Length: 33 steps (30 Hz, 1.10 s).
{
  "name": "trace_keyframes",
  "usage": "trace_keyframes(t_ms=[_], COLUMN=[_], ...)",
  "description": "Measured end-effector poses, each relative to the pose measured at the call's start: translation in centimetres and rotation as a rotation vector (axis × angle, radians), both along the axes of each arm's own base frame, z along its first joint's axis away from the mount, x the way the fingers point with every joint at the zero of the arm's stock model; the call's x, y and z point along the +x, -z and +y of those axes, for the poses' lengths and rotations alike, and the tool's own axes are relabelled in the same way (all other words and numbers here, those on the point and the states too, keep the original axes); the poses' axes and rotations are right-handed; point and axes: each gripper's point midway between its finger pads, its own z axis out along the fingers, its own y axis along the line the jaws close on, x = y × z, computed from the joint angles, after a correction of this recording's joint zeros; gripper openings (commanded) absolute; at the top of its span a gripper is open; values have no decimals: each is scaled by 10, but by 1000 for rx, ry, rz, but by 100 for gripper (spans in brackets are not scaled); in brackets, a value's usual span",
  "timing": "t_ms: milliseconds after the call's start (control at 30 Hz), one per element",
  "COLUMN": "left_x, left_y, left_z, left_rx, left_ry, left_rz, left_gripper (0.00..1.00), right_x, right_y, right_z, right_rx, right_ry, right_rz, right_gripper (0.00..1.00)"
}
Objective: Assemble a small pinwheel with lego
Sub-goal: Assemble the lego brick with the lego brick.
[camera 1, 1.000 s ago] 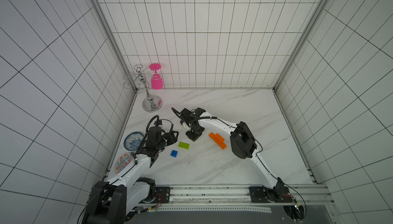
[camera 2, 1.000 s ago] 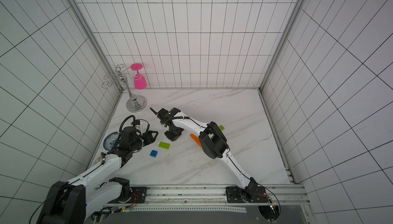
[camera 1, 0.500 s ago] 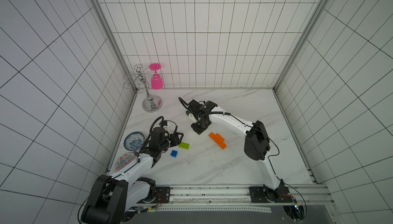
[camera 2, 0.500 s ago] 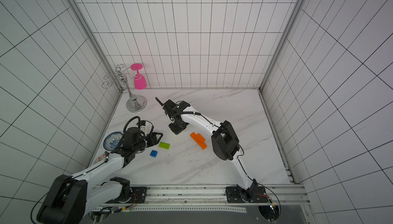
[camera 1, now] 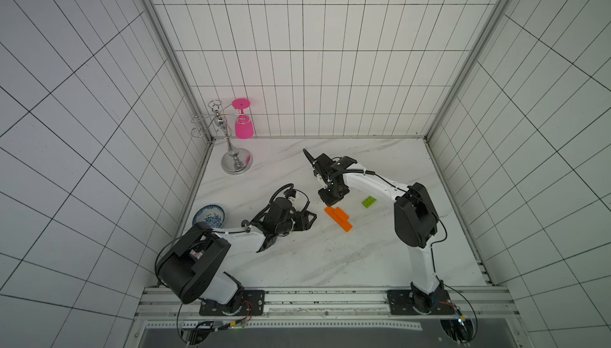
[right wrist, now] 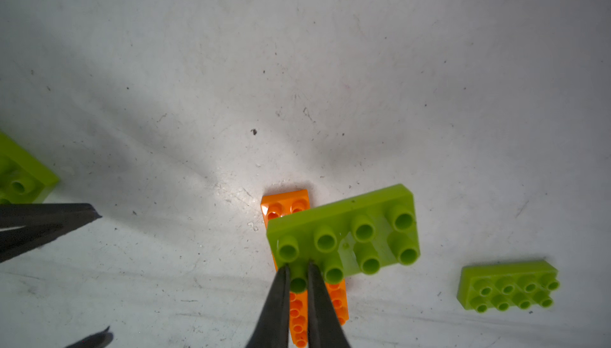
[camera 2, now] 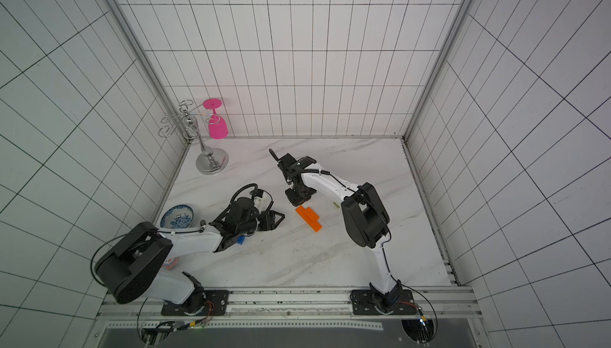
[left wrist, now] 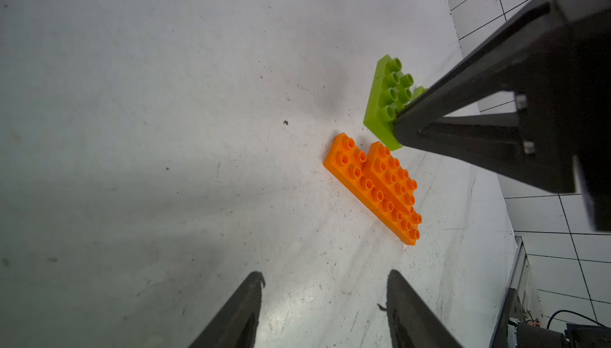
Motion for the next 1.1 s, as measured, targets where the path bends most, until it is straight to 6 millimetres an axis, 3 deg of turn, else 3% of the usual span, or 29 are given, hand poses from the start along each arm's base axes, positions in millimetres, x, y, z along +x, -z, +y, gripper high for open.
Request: trace_keyframes(t_ms=[1100], left_x=[6], left_y=[0], left_z=[-6], left_rx=[-16], left_ry=[-3], left_rz=[-7], left_gripper=[62], right_x=[-8], right_y=[26], right_z=[-11], right_rx=[-44], right_ry=[6], right_rz=[33], right_gripper=[12])
